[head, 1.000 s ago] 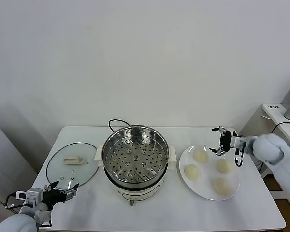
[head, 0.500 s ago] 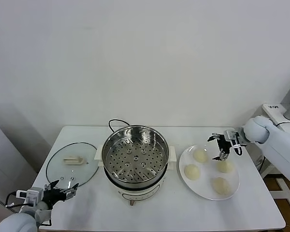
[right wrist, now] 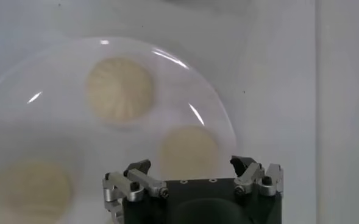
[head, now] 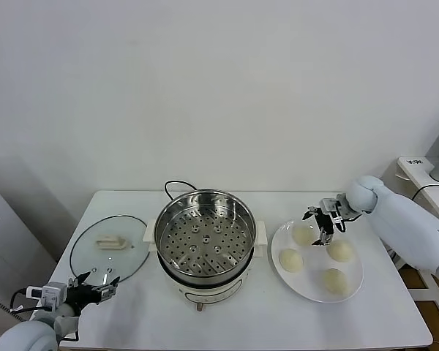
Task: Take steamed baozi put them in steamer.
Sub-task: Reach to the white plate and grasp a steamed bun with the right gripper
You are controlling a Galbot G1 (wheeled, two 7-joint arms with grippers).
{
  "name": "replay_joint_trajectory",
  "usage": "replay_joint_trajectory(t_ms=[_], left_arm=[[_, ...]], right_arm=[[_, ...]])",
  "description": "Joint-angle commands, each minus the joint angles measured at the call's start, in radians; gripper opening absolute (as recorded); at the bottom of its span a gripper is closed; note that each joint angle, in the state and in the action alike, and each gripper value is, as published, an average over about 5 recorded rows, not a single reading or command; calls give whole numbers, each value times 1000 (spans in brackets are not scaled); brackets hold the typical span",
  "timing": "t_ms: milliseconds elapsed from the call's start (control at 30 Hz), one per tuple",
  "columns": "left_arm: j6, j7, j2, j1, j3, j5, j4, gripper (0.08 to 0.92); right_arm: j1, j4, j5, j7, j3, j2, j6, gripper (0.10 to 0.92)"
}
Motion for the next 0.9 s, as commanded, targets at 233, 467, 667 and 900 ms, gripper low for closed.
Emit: replay_joint_trajectory(t_ms=[233,467,667,900], left_arm=[[-2,1,1,4,-1,0,-6,823],[-3,1,0,9,-6,0,-12,823],[-3,-1,0,15,-10,-1,-17,823],[0,-4,-2,18,-13,-1,-22,823]], right_arm=[[14,-107,-59,-18,7,76,9,654],[-3,-101,-31,-34,10,80,3,569],[6,-86,-12,-42,0,71,-1,523],[92,15,90,-59,-100,15,-26,468]])
